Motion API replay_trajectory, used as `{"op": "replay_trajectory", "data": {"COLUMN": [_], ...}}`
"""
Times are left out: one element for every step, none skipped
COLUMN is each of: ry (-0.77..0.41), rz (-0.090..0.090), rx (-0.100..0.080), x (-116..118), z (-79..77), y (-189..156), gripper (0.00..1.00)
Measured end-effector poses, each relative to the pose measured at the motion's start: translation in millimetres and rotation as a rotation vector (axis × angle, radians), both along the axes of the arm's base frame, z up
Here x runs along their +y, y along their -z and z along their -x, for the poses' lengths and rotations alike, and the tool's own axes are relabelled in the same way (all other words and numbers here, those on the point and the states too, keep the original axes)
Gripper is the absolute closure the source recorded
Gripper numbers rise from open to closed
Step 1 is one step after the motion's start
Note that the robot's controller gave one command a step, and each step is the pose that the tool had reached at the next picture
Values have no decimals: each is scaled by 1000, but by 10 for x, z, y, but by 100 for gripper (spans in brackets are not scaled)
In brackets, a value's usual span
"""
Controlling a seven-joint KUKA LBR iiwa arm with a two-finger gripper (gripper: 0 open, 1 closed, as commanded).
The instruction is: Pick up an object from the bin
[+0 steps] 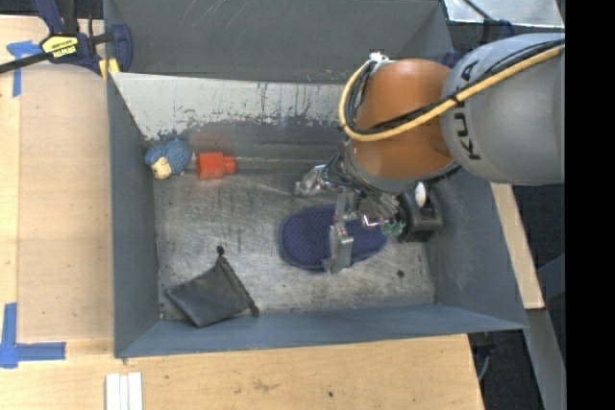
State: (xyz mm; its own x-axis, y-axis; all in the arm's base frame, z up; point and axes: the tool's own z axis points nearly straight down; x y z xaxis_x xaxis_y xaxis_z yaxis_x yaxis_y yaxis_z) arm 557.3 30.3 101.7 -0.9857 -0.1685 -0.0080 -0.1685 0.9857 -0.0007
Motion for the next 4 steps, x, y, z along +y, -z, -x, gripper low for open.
{"op": "replay_trajectory", "data": {"ry": [125, 145, 145, 147], "rz": [0, 0, 0, -3], "rx": [-1, 0, 4, -14], "x": [-252, -120, -127, -125], "z": [-40, -16, -31, -83], "y": [-93, 300, 275, 235], "gripper": [0, 0, 0, 100]}}
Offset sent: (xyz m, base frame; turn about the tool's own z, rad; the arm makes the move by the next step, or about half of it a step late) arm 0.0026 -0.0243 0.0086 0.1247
